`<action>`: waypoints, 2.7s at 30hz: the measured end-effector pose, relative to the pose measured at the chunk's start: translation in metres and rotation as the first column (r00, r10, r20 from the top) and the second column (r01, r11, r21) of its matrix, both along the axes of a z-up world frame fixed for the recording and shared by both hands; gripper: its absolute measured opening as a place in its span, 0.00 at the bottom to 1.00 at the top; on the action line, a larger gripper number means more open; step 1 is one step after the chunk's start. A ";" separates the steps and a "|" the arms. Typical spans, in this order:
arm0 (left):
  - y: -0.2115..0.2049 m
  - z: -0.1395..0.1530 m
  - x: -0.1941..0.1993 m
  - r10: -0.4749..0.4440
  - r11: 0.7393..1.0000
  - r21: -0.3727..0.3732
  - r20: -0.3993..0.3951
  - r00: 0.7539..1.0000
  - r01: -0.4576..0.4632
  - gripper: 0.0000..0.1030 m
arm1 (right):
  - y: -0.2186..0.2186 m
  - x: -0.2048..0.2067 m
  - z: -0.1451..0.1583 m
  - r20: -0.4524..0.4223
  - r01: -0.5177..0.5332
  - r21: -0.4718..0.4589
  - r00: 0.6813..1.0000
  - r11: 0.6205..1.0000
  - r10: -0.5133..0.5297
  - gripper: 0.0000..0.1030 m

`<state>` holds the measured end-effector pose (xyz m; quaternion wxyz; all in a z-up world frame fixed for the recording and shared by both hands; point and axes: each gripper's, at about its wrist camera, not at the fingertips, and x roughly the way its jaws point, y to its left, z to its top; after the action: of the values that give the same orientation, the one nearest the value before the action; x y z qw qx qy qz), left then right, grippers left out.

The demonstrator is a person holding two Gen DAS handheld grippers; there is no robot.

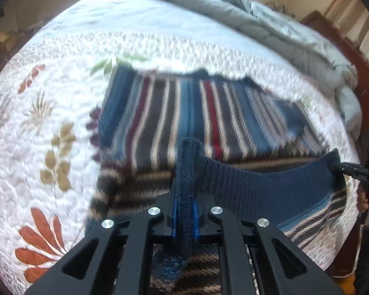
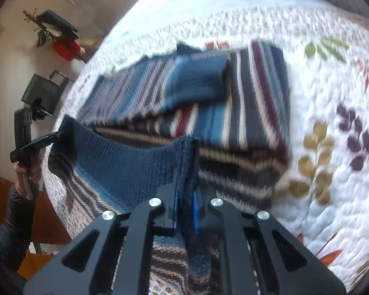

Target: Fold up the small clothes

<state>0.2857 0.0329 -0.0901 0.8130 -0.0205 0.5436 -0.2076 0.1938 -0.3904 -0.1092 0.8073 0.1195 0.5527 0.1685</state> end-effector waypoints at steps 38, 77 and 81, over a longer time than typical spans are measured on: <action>-0.013 -0.036 0.150 0.179 0.953 0.241 0.035 0.983 -0.183 0.54 | -0.022 0.183 -0.035 -0.024 0.165 -0.185 0.985 0.969 -0.173 0.29; 0.080 -0.056 -0.005 0.152 0.977 0.161 -0.080 0.985 -0.137 0.45 | -0.066 -0.028 -0.051 -0.130 0.049 0.044 0.991 0.998 -0.043 0.19; 0.090 -0.033 -0.011 0.150 0.980 0.137 -0.048 0.988 -0.142 0.79 | -0.071 -0.034 -0.033 -0.087 0.057 0.002 0.995 0.998 -0.057 0.60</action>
<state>0.2750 0.1231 -0.1228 0.8096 -0.0121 0.5765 -0.1100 0.1598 -0.4613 -0.1418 0.7868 0.1442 0.5834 0.1411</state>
